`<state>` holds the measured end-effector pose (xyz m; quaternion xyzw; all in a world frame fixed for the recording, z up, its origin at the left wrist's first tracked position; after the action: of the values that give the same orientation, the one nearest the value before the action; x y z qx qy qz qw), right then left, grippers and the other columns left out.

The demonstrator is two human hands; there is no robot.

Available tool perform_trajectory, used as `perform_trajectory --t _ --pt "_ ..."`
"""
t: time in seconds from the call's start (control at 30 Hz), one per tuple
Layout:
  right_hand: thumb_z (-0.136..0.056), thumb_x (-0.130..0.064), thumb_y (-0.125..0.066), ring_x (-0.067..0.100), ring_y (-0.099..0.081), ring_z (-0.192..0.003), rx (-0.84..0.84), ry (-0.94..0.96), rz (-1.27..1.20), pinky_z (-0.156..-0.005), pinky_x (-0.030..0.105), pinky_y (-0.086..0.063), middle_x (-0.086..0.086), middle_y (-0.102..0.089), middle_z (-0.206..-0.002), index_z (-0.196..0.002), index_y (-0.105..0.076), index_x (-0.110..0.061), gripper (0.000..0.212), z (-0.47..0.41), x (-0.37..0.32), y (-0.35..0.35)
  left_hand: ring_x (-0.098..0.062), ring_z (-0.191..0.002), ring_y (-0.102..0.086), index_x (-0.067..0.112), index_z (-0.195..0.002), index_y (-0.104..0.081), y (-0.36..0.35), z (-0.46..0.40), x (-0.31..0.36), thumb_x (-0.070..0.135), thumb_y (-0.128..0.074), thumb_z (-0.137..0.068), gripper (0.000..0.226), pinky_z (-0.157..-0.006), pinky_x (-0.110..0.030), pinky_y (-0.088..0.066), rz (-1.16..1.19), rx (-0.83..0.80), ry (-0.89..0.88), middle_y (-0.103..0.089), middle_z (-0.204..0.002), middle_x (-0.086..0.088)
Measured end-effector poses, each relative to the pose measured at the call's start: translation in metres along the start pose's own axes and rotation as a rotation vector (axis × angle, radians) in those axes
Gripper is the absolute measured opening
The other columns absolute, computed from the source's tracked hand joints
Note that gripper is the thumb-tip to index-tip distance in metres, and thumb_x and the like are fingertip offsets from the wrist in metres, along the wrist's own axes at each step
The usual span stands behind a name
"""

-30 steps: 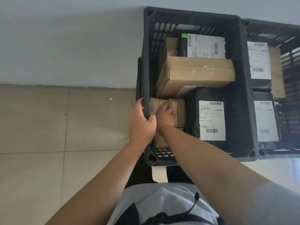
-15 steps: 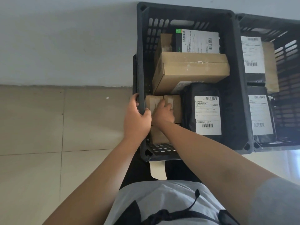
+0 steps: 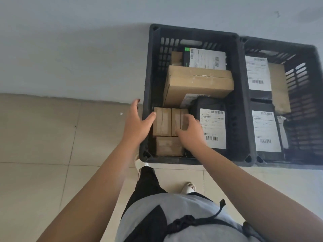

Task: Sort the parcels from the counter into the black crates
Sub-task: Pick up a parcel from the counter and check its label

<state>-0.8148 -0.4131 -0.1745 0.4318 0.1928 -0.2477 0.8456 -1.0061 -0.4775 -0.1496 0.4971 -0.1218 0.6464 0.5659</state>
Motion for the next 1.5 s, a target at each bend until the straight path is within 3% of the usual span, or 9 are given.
perform_trajectory --t 0.1,0.17,0.27,0.37,0.57,0.7,0.93,1.13,1.5 --pt "-0.099 -0.013 -0.065 0.017 -0.057 -0.114 -0.029 0.073 -0.151 -0.083 0.02 -0.052 -0.002 -0.057 -0.134 -0.146 -0.049 -0.024 0.051 0.029 0.018 0.034 -0.018 -0.149 -0.033 0.029 -0.156 -0.033 0.004 0.031 0.016 0.037 -0.063 -0.1 0.064 -0.121 -0.045 -0.032 -0.039 0.138 -0.088 -0.034 -0.163 0.004" --pt "-0.1 -0.014 -0.064 0.014 -0.058 -0.109 -0.032 0.102 -0.252 -0.075 0.014 -0.045 -0.005 -0.06 -0.125 -0.138 -0.057 -0.023 0.04 0.046 0.034 0.058 -0.01 -0.142 -0.037 0.029 -0.15 -0.041 -0.006 0.06 0.026 0.032 -0.063 -0.1 0.055 -0.118 -0.037 -0.034 -0.001 0.199 -0.161 -0.041 -0.157 0.007" --pt "-0.099 -0.013 -0.063 0.013 -0.063 -0.11 -0.006 0.099 -0.423 -0.084 0.023 -0.05 -0.007 -0.067 -0.117 -0.123 -0.066 -0.024 0.026 0.069 0.068 0.095 -0.003 -0.127 -0.049 0.029 -0.139 -0.054 -0.046 0.104 0.042 0.023 -0.063 -0.1 0.041 -0.108 -0.028 -0.039 0.065 0.14 -0.2 -0.055 -0.139 0.013" --pt "-0.099 -0.014 -0.064 0.013 -0.066 -0.109 0.021 0.055 -0.589 -0.09 0.03 -0.056 -0.009 -0.071 -0.112 -0.111 -0.071 -0.027 0.02 0.09 0.112 0.13 0.008 -0.109 -0.058 0.031 -0.127 -0.063 -0.107 0.142 0.055 0.021 -0.062 -0.101 0.028 -0.092 -0.012 -0.045 0.059 -0.084 -0.17 -0.063 -0.118 0.021" --pt "-0.097 -0.011 -0.066 0.016 -0.073 -0.094 0.179 0.0 -0.839 -0.089 0.037 -0.061 -0.002 -0.076 -0.102 -0.104 -0.075 -0.024 0.017 0.128 0.215 0.203 -0.009 -0.105 -0.069 0.035 -0.11 -0.071 -0.232 0.204 0.079 0.018 -0.062 -0.101 0.022 -0.097 -0.036 -0.057 0.021 -0.394 -0.173 -0.073 -0.108 0.011" --pt "-0.094 -0.011 -0.066 0.019 -0.073 -0.096 0.351 -0.026 -0.934 -0.091 0.04 -0.061 -0.002 -0.077 -0.096 -0.099 -0.077 -0.025 0.018 0.155 0.288 0.258 -0.012 -0.103 -0.07 0.032 -0.108 -0.073 -0.316 0.243 0.109 0.017 -0.063 -0.1 0.019 -0.09 -0.03 -0.06 -0.001 -0.537 -0.212 -0.074 -0.107 0.007" --pt "-0.096 -0.005 -0.062 0.018 -0.068 -0.083 0.627 -0.132 -1.239 -0.082 0.038 -0.058 0.004 -0.073 -0.085 -0.094 -0.077 -0.014 0.017 0.205 0.406 0.323 -0.018 -0.104 -0.072 0.022 -0.116 -0.071 -0.437 0.314 0.15 0.009 -0.06 -0.101 0.023 -0.094 -0.036 -0.06 -0.087 -0.843 -0.269 -0.074 -0.11 -0.003" --pt "-0.095 -0.005 -0.064 0.026 -0.069 -0.092 0.816 -0.242 -1.425 -0.083 0.038 -0.058 0.018 -0.074 -0.1 -0.094 -0.078 -0.013 0.016 0.215 0.486 0.359 -0.022 -0.102 -0.072 0.018 -0.118 -0.071 -0.533 0.342 0.178 0.009 -0.059 -0.101 0.022 -0.091 -0.035 -0.061 -0.153 -1.026 -0.29 -0.074 -0.109 -0.006" --pt "-0.095 -0.004 -0.065 0.022 -0.07 -0.086 1.069 -0.339 -1.387 -0.088 0.043 -0.057 0.011 -0.075 -0.09 -0.095 -0.078 -0.011 0.014 0.203 0.601 0.528 -0.021 -0.095 -0.07 0.018 -0.113 -0.073 -0.752 0.358 0.274 0.01 -0.062 -0.099 0.02 -0.094 -0.043 -0.057 -0.151 -1.214 -0.225 -0.074 -0.11 -0.011"
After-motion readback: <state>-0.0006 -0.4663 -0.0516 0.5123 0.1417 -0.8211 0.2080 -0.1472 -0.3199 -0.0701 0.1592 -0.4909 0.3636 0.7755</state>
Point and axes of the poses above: each hand's wrist, its own z-axis away from the middle knuckle, its own y-axis out of the back of the hand, x = y × z, the point moved 6 cm from there along -z, towards the middle knuckle
